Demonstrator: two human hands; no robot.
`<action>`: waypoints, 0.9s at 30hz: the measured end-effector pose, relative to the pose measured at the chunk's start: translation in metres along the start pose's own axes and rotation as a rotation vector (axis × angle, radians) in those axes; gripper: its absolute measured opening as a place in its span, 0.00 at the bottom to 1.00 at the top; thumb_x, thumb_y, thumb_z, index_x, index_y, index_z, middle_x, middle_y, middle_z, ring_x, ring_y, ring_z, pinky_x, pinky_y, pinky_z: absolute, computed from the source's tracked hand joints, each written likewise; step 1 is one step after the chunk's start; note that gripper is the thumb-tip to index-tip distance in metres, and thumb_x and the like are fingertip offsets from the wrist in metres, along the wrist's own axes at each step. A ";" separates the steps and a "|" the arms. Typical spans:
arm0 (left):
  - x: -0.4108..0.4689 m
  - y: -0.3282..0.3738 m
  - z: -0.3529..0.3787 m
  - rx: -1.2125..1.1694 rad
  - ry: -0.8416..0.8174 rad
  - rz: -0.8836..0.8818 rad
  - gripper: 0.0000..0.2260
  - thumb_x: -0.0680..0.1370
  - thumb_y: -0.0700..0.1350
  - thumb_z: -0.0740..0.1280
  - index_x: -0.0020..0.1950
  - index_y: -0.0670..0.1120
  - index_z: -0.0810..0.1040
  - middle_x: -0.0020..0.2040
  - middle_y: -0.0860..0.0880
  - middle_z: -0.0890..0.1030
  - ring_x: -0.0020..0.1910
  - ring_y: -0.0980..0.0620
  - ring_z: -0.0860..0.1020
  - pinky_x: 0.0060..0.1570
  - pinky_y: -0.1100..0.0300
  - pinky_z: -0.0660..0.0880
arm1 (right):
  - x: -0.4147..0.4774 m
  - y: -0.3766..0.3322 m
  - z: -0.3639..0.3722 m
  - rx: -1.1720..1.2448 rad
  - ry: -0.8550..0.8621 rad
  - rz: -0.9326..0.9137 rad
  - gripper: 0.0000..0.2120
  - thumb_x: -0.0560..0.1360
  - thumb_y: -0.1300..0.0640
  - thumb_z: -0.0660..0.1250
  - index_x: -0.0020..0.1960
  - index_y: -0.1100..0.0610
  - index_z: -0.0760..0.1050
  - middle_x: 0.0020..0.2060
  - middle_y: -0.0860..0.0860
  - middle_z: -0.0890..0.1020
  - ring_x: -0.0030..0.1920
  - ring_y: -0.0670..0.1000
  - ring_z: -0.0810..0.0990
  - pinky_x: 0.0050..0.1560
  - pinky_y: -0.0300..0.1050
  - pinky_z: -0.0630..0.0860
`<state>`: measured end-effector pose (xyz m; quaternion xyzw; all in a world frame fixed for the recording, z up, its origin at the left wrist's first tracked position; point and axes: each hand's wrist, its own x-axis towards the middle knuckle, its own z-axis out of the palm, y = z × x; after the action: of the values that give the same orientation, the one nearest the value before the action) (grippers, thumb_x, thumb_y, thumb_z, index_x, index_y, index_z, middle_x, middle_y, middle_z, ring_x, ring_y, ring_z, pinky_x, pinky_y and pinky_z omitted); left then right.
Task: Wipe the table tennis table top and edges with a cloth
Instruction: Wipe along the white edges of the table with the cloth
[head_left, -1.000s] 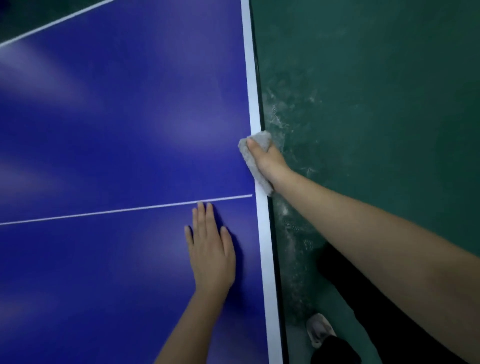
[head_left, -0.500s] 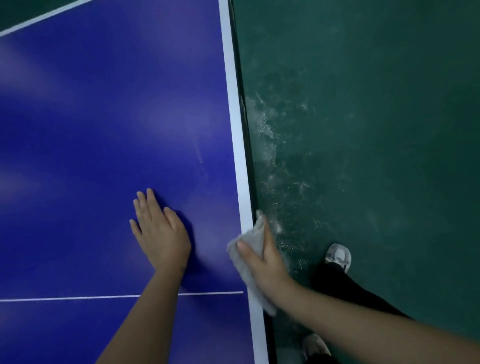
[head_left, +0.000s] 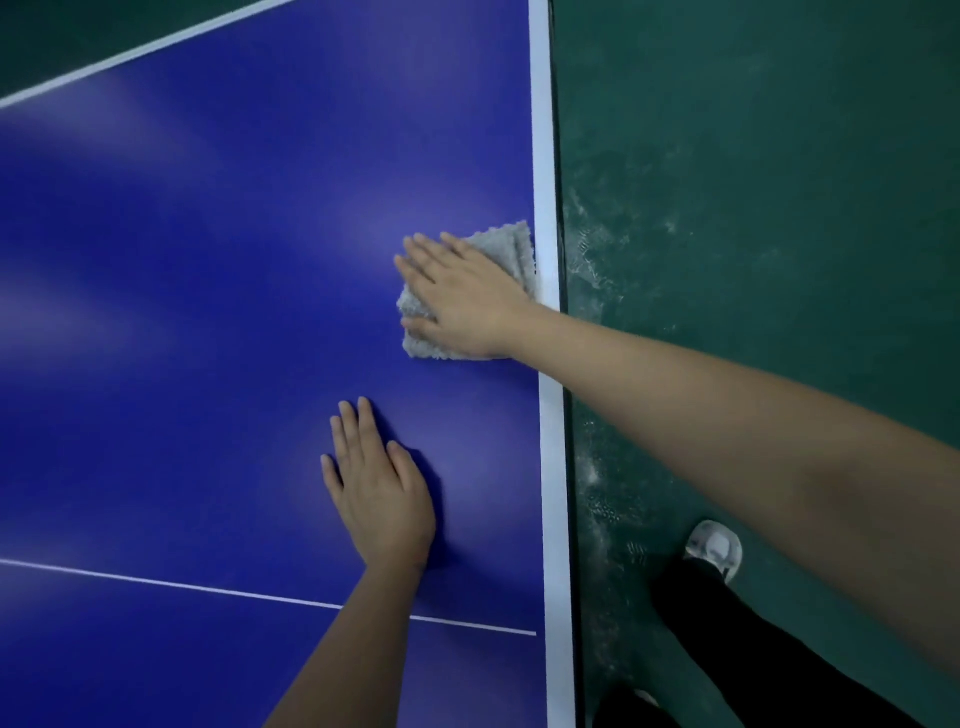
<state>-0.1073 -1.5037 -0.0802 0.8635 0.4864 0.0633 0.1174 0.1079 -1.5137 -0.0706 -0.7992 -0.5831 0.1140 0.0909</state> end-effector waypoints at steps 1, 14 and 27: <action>0.001 -0.001 0.000 0.001 0.001 -0.002 0.23 0.81 0.41 0.53 0.76 0.47 0.55 0.77 0.52 0.55 0.76 0.56 0.49 0.73 0.56 0.42 | -0.004 -0.006 0.001 -0.004 -0.022 -0.087 0.32 0.81 0.41 0.47 0.77 0.59 0.46 0.77 0.56 0.49 0.77 0.51 0.46 0.75 0.47 0.40; -0.001 -0.001 0.000 -0.010 0.008 -0.002 0.22 0.82 0.40 0.51 0.76 0.46 0.55 0.77 0.51 0.55 0.76 0.55 0.50 0.74 0.55 0.44 | -0.161 -0.012 0.049 0.569 0.290 0.004 0.28 0.79 0.49 0.59 0.75 0.54 0.55 0.74 0.46 0.55 0.76 0.47 0.50 0.76 0.44 0.42; -0.003 0.010 -0.007 -0.001 0.007 -0.056 0.22 0.79 0.39 0.55 0.74 0.42 0.61 0.75 0.45 0.61 0.74 0.48 0.59 0.73 0.46 0.52 | -0.035 0.048 0.008 1.606 0.569 0.767 0.29 0.80 0.47 0.58 0.77 0.48 0.50 0.73 0.47 0.63 0.71 0.48 0.66 0.71 0.52 0.64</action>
<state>-0.1023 -1.5098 -0.0704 0.8493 0.5107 0.0630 0.1177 0.1395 -1.5615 -0.0887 -0.6325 0.0184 0.3051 0.7117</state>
